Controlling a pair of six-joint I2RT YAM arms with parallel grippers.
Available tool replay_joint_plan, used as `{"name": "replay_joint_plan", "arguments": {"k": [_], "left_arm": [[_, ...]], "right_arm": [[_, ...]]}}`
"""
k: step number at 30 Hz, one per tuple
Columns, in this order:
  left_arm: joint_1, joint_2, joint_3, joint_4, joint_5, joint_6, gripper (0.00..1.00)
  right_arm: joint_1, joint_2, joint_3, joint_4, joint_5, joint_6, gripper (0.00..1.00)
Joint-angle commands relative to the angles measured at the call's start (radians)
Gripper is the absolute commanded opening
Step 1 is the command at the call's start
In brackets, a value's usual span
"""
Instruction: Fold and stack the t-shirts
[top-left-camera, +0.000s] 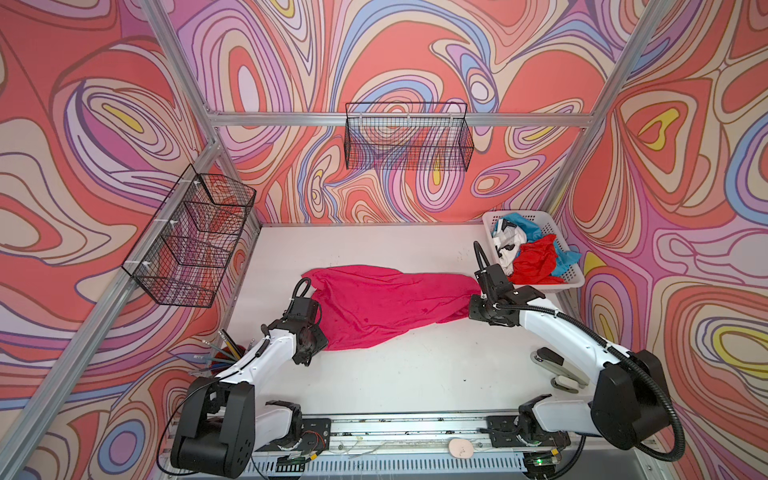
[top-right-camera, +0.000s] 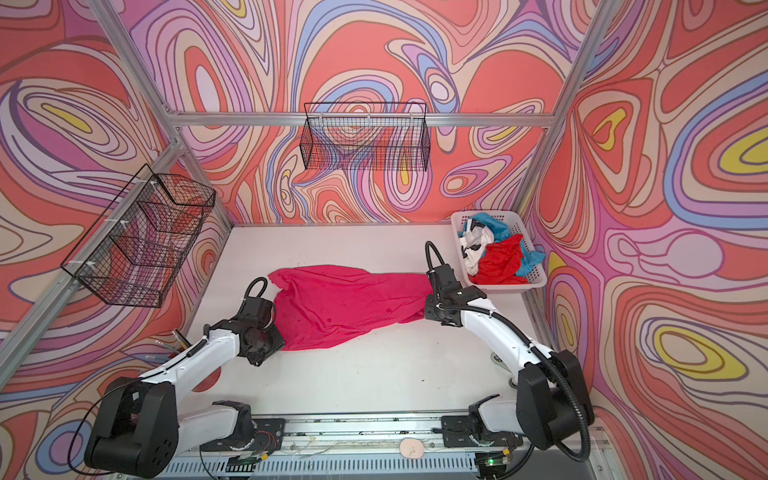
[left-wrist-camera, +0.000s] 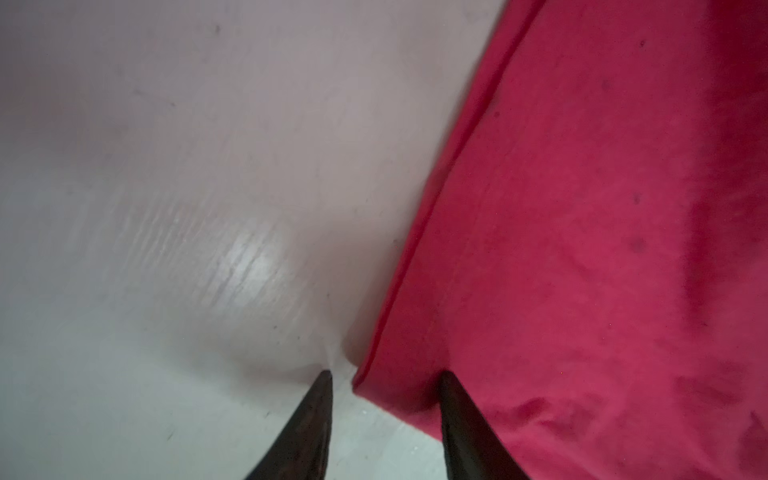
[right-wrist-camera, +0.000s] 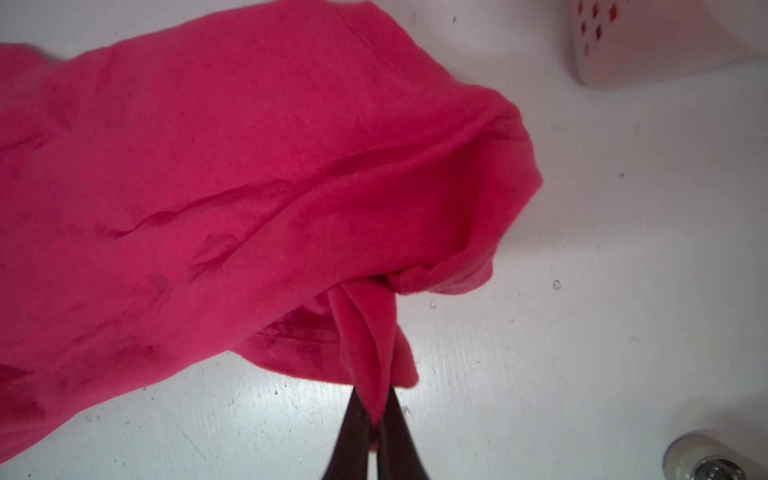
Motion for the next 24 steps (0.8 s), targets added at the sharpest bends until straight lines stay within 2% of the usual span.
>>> {"name": "replay_joint_plan", "arguments": {"k": [1,3,4,5,9,15,19,24], "left_arm": [[-0.002,0.017,-0.012,0.050,-0.001,-0.020,0.42],[-0.002,0.060,0.006,0.073,0.007,-0.010,0.21],[-0.003,0.077,0.020,0.076,0.010,-0.008,0.07],[-0.002,0.083,0.032,0.072,0.015,-0.009,0.00],[-0.003,-0.003,0.121,-0.003,0.029,-0.008,0.00],[-0.003,-0.182,0.400,-0.172,-0.033,0.017,0.00],[-0.003,-0.202,0.602,-0.220,-0.046,0.053,0.00],[-0.003,-0.216,0.757,-0.231,-0.020,0.070,0.00]], "right_arm": [[0.002,-0.016,0.024,-0.012,0.012,0.004,0.00],[0.002,-0.013,0.033,-0.013,0.011,0.003,0.00],[0.001,-0.014,0.042,-0.017,0.009,-0.001,0.00],[0.002,-0.015,0.054,-0.024,0.010,-0.005,0.00],[0.001,-0.041,0.156,-0.071,0.055,-0.041,0.00],[0.000,-0.055,0.429,-0.142,0.141,-0.124,0.00],[0.000,-0.053,0.606,-0.184,0.201,-0.184,0.00],[0.000,-0.085,0.773,-0.214,0.236,-0.242,0.00]]}}
